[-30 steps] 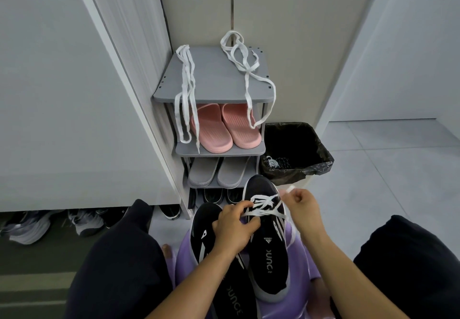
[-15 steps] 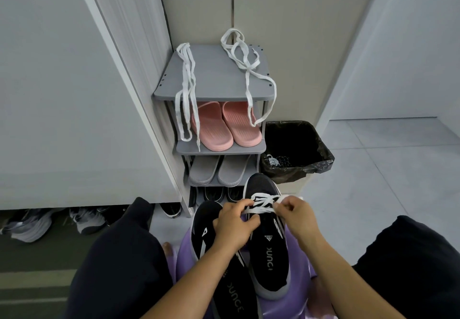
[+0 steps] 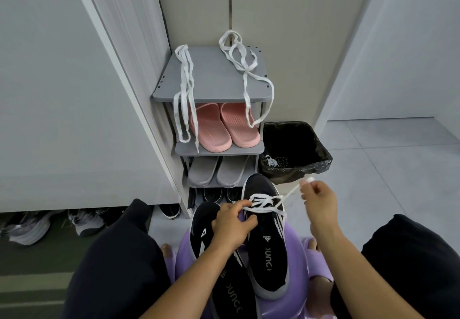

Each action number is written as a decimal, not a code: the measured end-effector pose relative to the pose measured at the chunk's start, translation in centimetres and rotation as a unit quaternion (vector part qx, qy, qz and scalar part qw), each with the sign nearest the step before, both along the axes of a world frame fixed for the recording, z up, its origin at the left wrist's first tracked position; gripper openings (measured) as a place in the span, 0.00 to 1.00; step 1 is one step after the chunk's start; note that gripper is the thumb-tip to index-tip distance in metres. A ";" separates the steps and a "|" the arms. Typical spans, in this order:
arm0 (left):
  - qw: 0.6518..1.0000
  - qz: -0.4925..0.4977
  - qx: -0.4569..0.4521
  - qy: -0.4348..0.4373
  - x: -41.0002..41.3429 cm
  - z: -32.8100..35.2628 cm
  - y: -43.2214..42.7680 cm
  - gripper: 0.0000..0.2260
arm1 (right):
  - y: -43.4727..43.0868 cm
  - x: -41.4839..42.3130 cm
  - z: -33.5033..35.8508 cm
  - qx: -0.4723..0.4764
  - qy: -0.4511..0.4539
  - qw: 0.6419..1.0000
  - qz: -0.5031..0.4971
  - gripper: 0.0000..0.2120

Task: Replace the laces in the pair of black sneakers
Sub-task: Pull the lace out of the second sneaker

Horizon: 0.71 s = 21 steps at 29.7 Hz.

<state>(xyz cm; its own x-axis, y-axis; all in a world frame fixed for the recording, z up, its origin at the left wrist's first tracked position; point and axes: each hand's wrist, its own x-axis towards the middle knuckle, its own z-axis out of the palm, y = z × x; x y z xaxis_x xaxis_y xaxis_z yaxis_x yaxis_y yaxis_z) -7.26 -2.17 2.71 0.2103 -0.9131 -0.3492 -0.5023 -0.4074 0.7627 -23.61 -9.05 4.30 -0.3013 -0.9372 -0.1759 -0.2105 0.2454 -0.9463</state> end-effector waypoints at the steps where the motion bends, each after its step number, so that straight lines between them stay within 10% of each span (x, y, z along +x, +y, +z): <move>1: 1.000 0.001 0.000 0.000 0.0 0.0 0.0 0.15 | -0.2 -0.2 0.2 0.004 -0.029 1.000 0.002 0.12; 6: 1.000 0.006 -0.002 -0.010 -0.2 0.0 -0.1 0.16 | 1.9 1.8 -2.1 0.106 0.049 0.978 0.173 0.14; 11: 1.000 0.002 -0.002 -0.009 -0.1 -0.1 0.0 0.16 | 0.1 0.2 0.0 0.014 -0.012 1.000 0.004 0.11; 17: 1.000 0.005 -0.003 -0.015 -0.2 -0.1 -0.1 0.15 | 1.9 1.8 -1.9 0.098 0.056 0.980 0.167 0.15; 21: 1.000 0.005 -0.006 -0.011 -0.1 -0.3 -0.1 0.15 | 0.3 0.5 -0.3 0.020 -0.016 1.000 -0.005 0.11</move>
